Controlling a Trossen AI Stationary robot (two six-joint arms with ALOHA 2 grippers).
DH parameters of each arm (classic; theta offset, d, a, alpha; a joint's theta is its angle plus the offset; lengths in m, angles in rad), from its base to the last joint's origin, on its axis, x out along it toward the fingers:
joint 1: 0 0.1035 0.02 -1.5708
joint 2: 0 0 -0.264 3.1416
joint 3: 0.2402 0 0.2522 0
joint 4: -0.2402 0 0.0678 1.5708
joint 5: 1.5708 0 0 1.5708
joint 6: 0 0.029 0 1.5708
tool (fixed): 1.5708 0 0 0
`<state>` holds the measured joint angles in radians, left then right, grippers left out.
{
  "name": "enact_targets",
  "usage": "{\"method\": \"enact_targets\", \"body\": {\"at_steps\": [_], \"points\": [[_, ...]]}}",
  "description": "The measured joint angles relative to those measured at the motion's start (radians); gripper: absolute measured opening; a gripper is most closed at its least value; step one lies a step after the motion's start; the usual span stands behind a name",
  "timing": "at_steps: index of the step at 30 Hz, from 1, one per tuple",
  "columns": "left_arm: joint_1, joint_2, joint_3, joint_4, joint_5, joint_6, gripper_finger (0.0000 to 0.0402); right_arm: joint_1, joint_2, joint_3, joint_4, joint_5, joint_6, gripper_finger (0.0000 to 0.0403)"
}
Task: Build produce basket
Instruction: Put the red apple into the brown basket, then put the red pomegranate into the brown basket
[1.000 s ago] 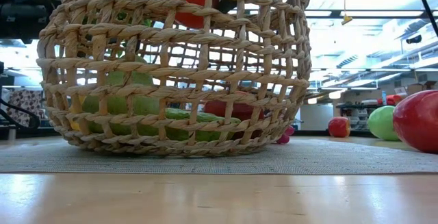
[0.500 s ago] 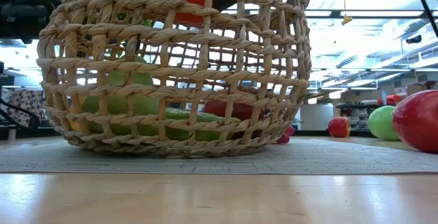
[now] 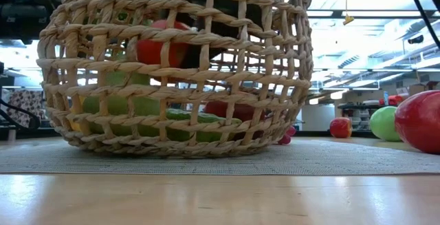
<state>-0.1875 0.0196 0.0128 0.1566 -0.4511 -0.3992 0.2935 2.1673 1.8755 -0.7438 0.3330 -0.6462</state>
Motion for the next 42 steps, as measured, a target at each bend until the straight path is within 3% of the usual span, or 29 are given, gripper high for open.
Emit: {"method": "enact_targets", "body": {"at_steps": [9, 14, 18, 21, 26, 30, 37, 42], "points": [[0.000, 0.005, 0.000, 0.001, 0.000, 0.000, 0.0389, -0.020, 0.001, 0.000, -0.030, -0.025, 0.194, 0.0333], [0.000, 0.006, 0.000, 0.002, 0.000, 0.001, 0.0389, -0.042, 0.001, 0.020, -0.052, -0.040, 0.278, 0.0363], [0.000, 0.006, 0.000, 0.002, 0.000, 0.001, 0.0389, -0.045, -0.001, 0.098, -0.104, -0.044, 0.353, 0.0394], [0.000, 0.006, 0.000, 0.002, 0.000, 0.000, 0.0389, -0.046, -0.001, 0.172, -0.182, -0.033, 0.373, 0.0394], [0.000, 0.007, 0.000, 0.002, 0.000, 0.001, 0.0389, -0.043, -0.001, 0.353, -0.331, 0.103, 0.398, 0.0389], [0.000, 0.007, 0.000, 0.002, 0.000, 0.001, 0.0389, -0.063, -0.011, 0.483, -0.410, 0.154, 0.428, 0.0389], [0.000, 0.007, 0.000, 0.002, 0.000, 0.001, 0.0389, -0.172, -0.215, 0.306, -0.411, 0.146, 0.566, 0.0374], [0.000, 0.007, 0.000, 0.003, 0.000, 0.001, 0.0389, -0.211, -0.407, 0.078, -0.278, 0.162, 0.604, 0.0361]]}}
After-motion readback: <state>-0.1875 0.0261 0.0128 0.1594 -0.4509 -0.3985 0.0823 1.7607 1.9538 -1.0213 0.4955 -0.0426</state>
